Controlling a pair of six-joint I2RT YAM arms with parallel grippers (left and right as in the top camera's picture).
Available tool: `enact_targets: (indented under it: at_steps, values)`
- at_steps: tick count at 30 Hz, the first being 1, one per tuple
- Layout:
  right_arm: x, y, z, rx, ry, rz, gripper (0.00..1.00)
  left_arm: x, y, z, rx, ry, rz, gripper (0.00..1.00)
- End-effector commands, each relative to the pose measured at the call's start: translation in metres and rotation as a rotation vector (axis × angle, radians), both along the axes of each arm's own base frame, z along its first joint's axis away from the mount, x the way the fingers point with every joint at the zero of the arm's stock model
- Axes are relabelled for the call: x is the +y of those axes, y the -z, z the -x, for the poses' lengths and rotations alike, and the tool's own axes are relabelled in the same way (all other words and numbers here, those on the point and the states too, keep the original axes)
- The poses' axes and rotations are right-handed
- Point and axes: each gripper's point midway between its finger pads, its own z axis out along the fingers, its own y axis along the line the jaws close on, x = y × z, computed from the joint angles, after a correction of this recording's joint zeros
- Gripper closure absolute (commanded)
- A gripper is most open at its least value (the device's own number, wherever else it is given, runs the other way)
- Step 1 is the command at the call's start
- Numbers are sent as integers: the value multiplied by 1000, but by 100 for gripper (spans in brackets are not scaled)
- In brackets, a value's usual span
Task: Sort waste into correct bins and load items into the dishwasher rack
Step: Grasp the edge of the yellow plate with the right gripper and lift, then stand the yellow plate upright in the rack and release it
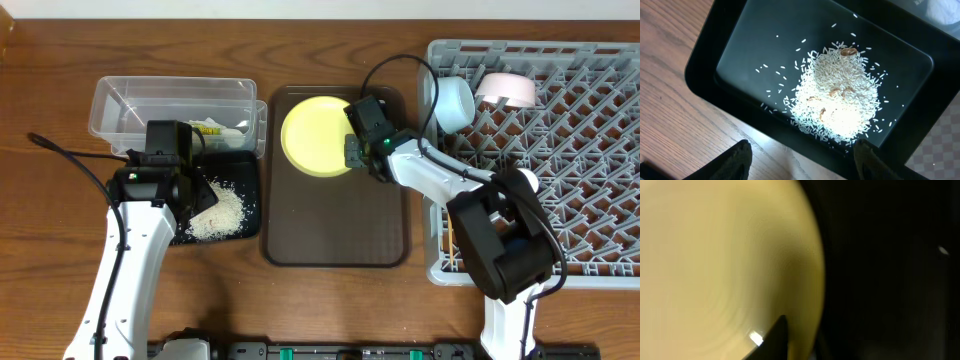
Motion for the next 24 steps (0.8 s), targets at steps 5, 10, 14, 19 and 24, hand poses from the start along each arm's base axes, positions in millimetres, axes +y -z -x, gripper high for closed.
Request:
enact_targets:
  at_steps: [5,10,14,19,24]
  values:
    - [-37,-2,12,66,69,67,99,1,-4,-1,-12,-14,1,32]
    - [-48,-48,5,-9,60,44,99,1,-4,-1,-12,-14,1,32]
    - [-61,-112,3,-129,-5,47,99,1,-4,-1,-12,-13,1,32]
    - [-95,-187,14,-267,-46,79,99,2,-4,-1,-12,-14,0,32]
    - [-160,-238,35,-355,31,259,99,1,-4,-1,-13,-14,1,32]
